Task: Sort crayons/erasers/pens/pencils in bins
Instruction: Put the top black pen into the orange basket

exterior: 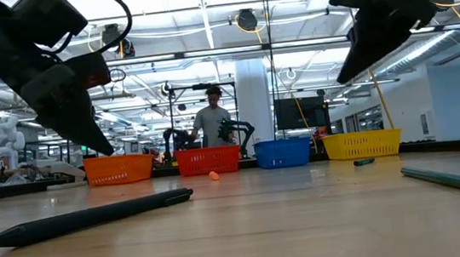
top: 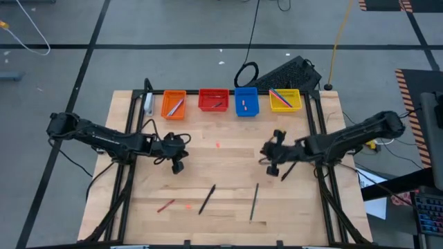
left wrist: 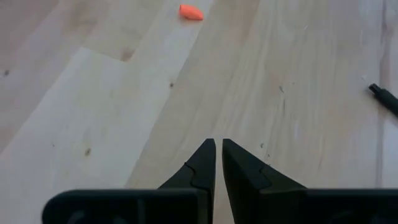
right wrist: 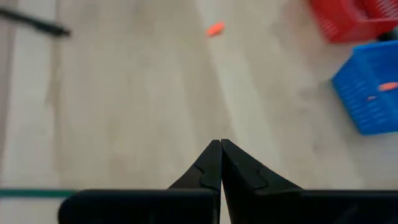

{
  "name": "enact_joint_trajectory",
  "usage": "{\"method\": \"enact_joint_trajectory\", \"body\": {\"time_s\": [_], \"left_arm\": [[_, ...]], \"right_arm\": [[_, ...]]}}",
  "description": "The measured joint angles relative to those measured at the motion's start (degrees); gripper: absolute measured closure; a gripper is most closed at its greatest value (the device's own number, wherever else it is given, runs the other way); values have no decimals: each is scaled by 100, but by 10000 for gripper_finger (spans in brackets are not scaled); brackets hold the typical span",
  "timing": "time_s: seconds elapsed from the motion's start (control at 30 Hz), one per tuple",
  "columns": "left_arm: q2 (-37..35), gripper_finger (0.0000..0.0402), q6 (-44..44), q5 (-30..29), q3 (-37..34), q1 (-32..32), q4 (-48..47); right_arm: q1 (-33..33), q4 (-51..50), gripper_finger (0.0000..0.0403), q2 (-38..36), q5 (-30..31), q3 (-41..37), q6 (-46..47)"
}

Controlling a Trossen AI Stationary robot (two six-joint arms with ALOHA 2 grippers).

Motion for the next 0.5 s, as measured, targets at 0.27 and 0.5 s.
{"method": "enact_joint_trajectory", "body": {"time_s": [0.27, 0.5], "left_arm": [[0, 371, 12, 140, 0, 18, 49], [0, 371, 144, 140, 0, 12, 85]], "right_arm": [[694, -1618, 389, 693, -294, 668, 804], [1114, -3172, 313, 700, -1299, 615, 1330]]}}
